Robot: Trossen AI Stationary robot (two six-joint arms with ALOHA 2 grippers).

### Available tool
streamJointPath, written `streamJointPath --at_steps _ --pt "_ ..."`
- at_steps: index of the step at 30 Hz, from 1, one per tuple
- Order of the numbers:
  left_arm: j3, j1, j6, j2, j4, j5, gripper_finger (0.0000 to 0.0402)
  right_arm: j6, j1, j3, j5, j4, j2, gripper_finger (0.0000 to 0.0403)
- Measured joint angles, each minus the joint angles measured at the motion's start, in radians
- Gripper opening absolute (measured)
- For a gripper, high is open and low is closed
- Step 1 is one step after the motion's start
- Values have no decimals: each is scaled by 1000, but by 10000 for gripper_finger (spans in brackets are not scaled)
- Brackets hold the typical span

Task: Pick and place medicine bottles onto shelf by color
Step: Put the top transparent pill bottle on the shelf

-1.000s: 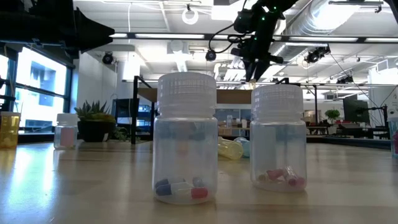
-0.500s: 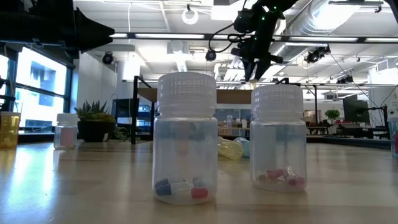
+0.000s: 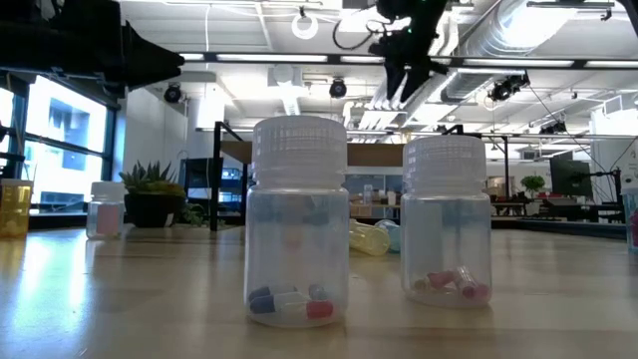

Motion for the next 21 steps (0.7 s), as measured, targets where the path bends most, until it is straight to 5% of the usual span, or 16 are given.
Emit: streamJointPath --at_steps 6,21 --pt "12 0 -26 0 -20 0 201 -74 67 43 71 -89 0 167" --pt "235 0 -141 7 -395 8 201 -130 211 35 127 -256 -36 167"
